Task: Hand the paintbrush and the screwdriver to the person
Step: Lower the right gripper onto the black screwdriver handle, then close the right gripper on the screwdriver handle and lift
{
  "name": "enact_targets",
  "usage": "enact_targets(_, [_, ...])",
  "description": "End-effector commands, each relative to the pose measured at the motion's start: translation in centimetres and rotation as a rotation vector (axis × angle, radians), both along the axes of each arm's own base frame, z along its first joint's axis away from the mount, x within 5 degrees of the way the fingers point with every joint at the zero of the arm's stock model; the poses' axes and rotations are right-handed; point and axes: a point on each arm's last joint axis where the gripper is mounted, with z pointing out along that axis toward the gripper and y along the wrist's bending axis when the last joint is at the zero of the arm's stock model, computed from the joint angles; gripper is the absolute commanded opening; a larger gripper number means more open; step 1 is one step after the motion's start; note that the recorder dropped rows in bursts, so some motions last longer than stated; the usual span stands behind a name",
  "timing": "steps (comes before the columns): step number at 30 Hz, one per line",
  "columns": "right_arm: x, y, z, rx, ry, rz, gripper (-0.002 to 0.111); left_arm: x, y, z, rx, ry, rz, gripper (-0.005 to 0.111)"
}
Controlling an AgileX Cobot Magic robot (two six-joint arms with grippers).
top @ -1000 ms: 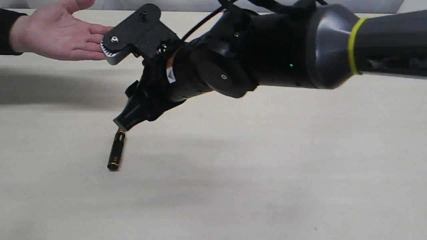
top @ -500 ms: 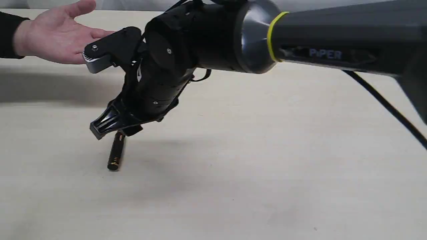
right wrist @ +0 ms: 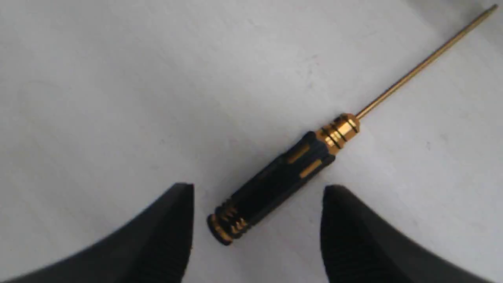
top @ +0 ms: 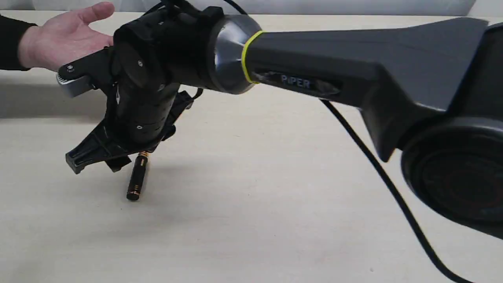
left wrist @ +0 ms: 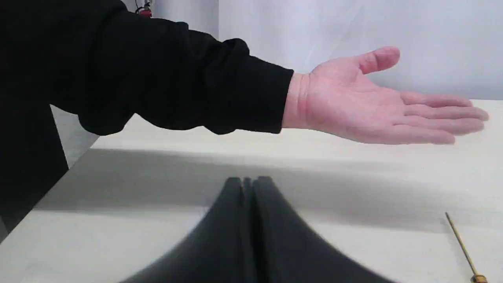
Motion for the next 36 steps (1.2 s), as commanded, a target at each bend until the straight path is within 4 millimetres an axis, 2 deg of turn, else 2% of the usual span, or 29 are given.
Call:
enact_targets(1, [0.4,0.0,-1.0,-0.084,0.029,-0.023,0.052,0.0,-0.1,0.0,-0.006,-0.009,-0.009,0.0])
enact_targets(8, [0.5,0.4,-3.0,-0.096,0.071,-0.074,0.052,0.0,-0.1,0.1,-0.003,-0.014,-0.009,0.0])
enact_targets(13, [0.5,0.7,-3.8,-0.08,0.068,-0.074,0.052,0.0,-0.1,0.1,-0.001,-0.013,-0.009,0.0])
enact_targets(24, [1.1,2.0,-1.3,0.0,0.048,-0.117,0.052,0.0,-0.1,0.1,-0.001,-0.013,-0.009,0.0])
enact_targets(36, [1.2,2.0,-4.2,-0.042,0.099,-0.202,0.052,0.0,-0.1,0.1,-0.001,-0.013,-0.009,0.0])
